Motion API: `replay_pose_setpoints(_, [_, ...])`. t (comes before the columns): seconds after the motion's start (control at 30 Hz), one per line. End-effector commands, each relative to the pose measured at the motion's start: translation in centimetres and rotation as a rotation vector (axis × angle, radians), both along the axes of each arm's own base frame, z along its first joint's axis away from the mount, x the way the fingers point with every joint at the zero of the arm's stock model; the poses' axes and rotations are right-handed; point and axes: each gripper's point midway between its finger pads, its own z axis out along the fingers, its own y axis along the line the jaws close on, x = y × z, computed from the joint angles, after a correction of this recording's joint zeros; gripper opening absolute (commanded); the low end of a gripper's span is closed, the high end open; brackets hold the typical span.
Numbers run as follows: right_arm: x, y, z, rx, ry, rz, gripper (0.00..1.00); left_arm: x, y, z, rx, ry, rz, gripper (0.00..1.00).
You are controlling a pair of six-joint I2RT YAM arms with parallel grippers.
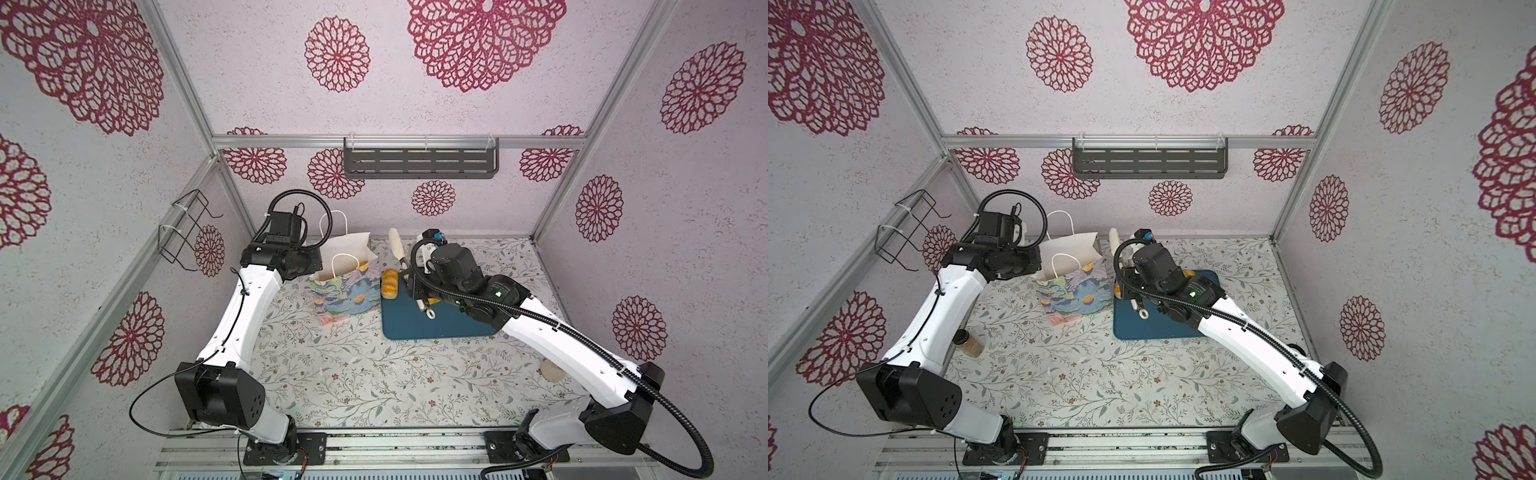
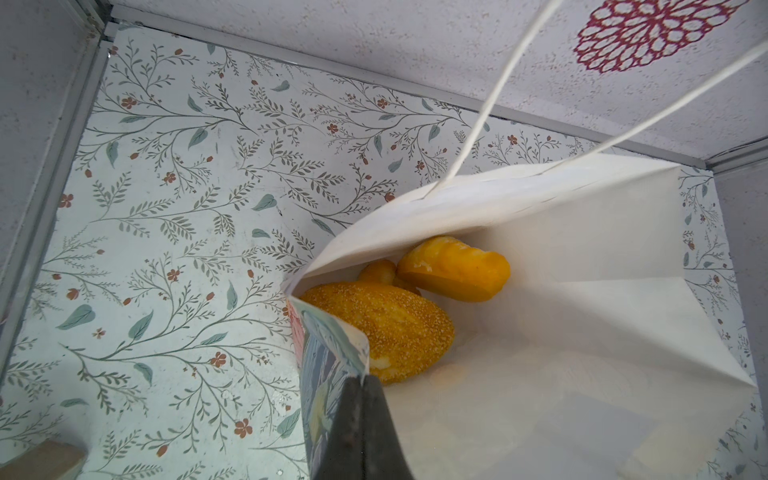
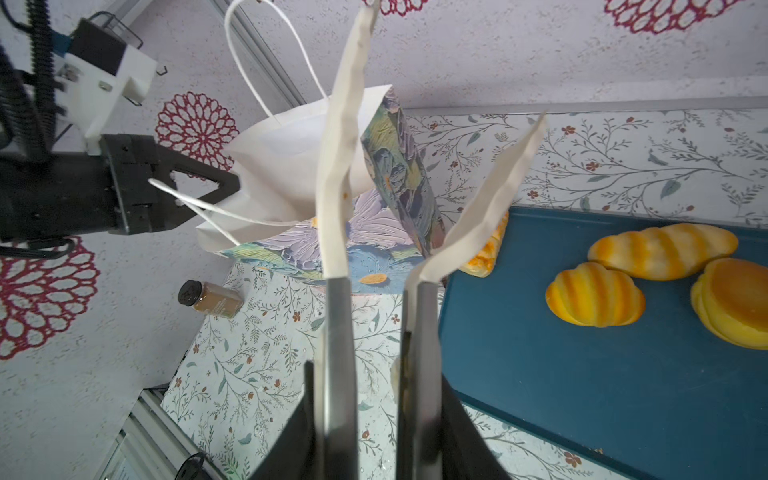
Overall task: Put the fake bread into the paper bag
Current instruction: 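Raise the empty tongs out of the bag and move back over the tray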
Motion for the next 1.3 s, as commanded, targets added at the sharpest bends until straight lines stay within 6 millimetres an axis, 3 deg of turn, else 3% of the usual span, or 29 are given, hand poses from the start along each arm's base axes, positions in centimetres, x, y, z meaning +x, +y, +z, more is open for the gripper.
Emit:
replay_pose_setpoints(0.0, [0.2,-2.0,2.5,0.037,-0.046,-0.041,0.38,-0.8,-0.2,-0.3,0.017,0.016,-0.016,0.0])
replay_pose_setpoints(0.4, [1.0,-7.9,-1.1,-0.133,0.082,-0.154,0.39,-0.7,-0.4,-0.6,0.013,0.022,-0.022,0.0])
replay_pose_setpoints(0.9, [0.9,-12.2,-5.1,-0.351,0.191,-0.231,0.44,-0.6,-0.6,-1.0,0.017,0.032,-0.025,0.0])
replay_pose_setpoints(1.27, [1.1,-13.8,-6.7,-0.423,0.222,-0.249,0.48,-0.6,-0.6,-1.1,0.025,0.036,-0.025,0.0])
